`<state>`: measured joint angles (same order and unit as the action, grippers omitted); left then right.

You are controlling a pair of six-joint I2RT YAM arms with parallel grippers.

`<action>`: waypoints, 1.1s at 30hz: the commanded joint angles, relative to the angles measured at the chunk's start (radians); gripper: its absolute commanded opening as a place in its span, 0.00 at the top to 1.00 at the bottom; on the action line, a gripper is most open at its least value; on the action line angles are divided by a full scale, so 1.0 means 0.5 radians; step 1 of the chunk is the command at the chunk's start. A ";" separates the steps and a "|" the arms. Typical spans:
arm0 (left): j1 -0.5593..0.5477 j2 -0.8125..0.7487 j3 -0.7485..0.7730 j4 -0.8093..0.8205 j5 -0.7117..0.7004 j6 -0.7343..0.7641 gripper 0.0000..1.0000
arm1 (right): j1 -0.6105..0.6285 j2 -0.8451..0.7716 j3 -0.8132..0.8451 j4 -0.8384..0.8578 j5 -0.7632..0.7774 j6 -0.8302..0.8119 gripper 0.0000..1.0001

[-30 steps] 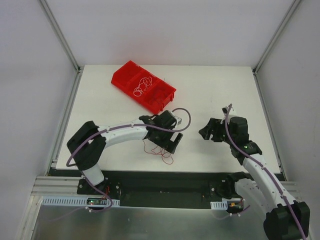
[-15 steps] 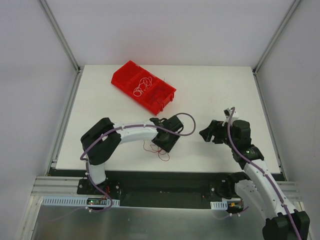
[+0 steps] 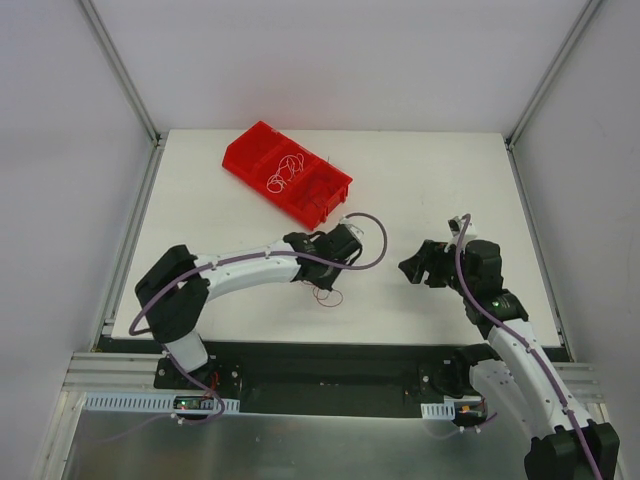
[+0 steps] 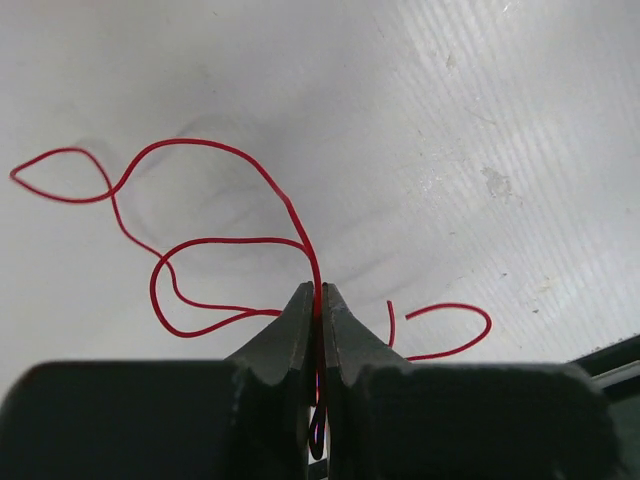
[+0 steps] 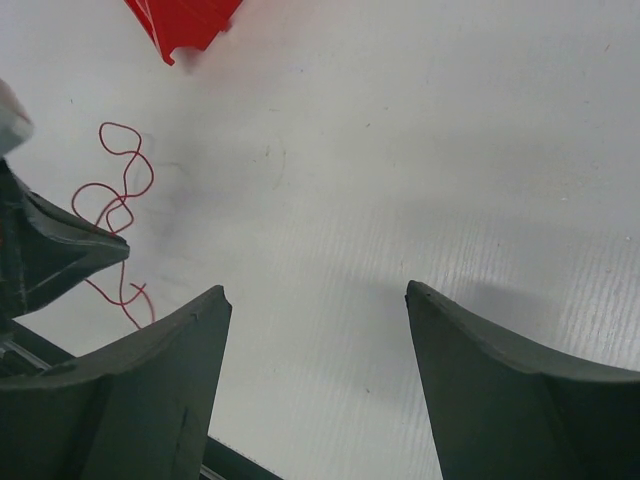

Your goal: Untangle the cables

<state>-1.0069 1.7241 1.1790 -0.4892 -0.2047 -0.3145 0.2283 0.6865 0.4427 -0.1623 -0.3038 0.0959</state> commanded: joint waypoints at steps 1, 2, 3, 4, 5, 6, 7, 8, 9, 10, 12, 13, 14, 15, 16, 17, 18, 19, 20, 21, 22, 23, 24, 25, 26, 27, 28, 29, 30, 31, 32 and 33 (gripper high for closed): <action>0.007 -0.254 0.050 -0.037 -0.179 0.107 1.00 | -0.015 0.011 -0.023 0.070 -0.046 0.011 0.26; 0.029 -0.291 0.069 -0.040 -0.186 0.123 1.00 | -0.015 0.020 -0.017 0.070 -0.052 0.011 0.26; 0.053 -0.340 0.093 -0.040 -0.171 0.135 1.00 | -0.018 0.029 -0.008 0.067 -0.049 0.005 0.26; 0.096 -0.404 0.115 -0.040 -0.134 0.150 1.00 | -0.015 0.035 0.001 0.037 -0.037 -0.008 0.27; 0.139 -0.438 0.151 -0.037 -0.103 0.157 1.00 | -0.018 0.029 0.001 0.027 -0.024 -0.008 0.27; 0.203 -0.481 0.191 -0.037 -0.057 0.157 1.00 | -0.018 0.026 -0.008 0.036 -0.024 -0.002 0.26; 0.280 -0.515 0.228 -0.031 0.028 0.163 1.00 | -0.018 0.023 -0.020 0.067 -0.043 0.007 0.27; 0.356 -0.539 0.268 -0.019 0.111 0.154 1.00 | -0.018 0.029 -0.020 0.088 -0.052 0.014 0.26; 0.460 -0.555 0.308 -0.006 0.227 0.138 1.00 | -0.018 0.035 -0.017 0.091 -0.046 0.014 0.27; 0.549 -0.561 0.363 0.006 0.335 0.105 1.00 | -0.021 0.053 -0.011 0.082 -0.037 0.011 0.27; 0.761 -0.540 0.470 0.046 0.540 0.040 1.00 | -0.021 0.057 -0.014 0.085 -0.030 0.011 0.26; 0.868 -0.518 0.528 0.082 0.620 0.001 1.00 | -0.024 0.063 -0.020 0.110 -0.043 0.020 0.26; 0.964 -0.482 0.590 0.104 0.682 -0.045 1.00 | -0.021 0.078 -0.023 0.125 -0.058 0.023 0.26; 1.062 -0.442 0.660 0.116 0.746 -0.113 1.00 | -0.021 0.087 -0.017 0.128 -0.061 0.023 0.27; 1.151 -0.387 0.734 0.129 0.841 -0.186 1.00 | -0.024 0.106 -0.008 0.122 -0.061 0.023 0.27; 1.252 -0.329 0.792 0.159 0.942 -0.275 1.00 | -0.024 0.106 -0.005 0.113 -0.058 0.020 0.27; 1.335 -0.273 0.869 0.190 1.022 -0.361 1.00 | -0.024 0.106 -0.008 0.116 -0.055 0.017 0.27; 1.427 -0.209 0.897 0.239 1.102 -0.459 1.00 | -0.027 0.106 -0.014 0.122 -0.058 0.020 0.27; 1.510 -0.148 0.952 0.291 1.191 -0.548 1.00 | -0.024 0.109 -0.023 0.140 -0.064 0.026 0.27; 1.577 -0.074 1.022 0.355 1.262 -0.622 1.00 | -0.027 0.118 -0.026 0.150 -0.067 0.029 0.27; 1.642 0.009 1.075 0.410 1.317 -0.705 1.00 | -0.030 0.130 -0.023 0.153 -0.070 0.029 0.27; 1.694 0.088 1.142 0.450 1.369 -0.781 1.00 | -0.030 0.139 -0.017 0.150 -0.067 0.029 0.27; 1.752 0.186 1.219 0.508 1.449 -0.876 1.00 | -0.030 0.152 -0.014 0.150 -0.067 0.029 0.27; 1.802 0.278 1.289 0.536 1.507 -0.981 1.00 | -0.033 0.161 -0.014 0.156 -0.070 0.029 0.27; 1.842 0.416 1.369 0.561 1.556 -1.112 1.00 | -0.033 0.167 -0.014 0.162 -0.073 0.029 0.27; 1.885 0.521 1.443 0.586 1.596 -1.193 1.00 | -0.036 0.176 -0.014 0.165 -0.076 0.032 0.27; 1.912 0.604 1.510 0.610 1.612 -1.281 1.00 | -0.036 0.186 -0.011 0.168 -0.083 0.032 0.27; 1.940 0.693 1.559 0.680 1.621 -1.355 1.00 | -0.033 0.198 -0.011 0.165 -0.080 0.032 0.27; 1.968 0.779 1.596 0.772 1.639 -1.441 1.00 | -0.039 0.201 -0.014 0.168 -0.080 0.032 0.27; 1.989 0.849 1.645 0.822 1.649 -1.530 1.00 | -0.039 0.207 -0.014 0.171 -0.076 0.032 0.27; 1.998 0.929 1.688 0.889 1.664 -1.604 1.00 | -0.039 0.213 -0.014 0.168 -0.073 0.032 0.27; 1.998 0.988 1.731 0.968 1.673 -1.668 1.00 | -0.045 0.210 -0.011 0.165 -0.073 0.032 0.27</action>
<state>-0.0242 2.1216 1.9438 -0.1699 0.5373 -0.9180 0.2173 0.7883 0.4305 -0.1162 -0.3244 0.1040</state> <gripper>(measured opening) 0.010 0.735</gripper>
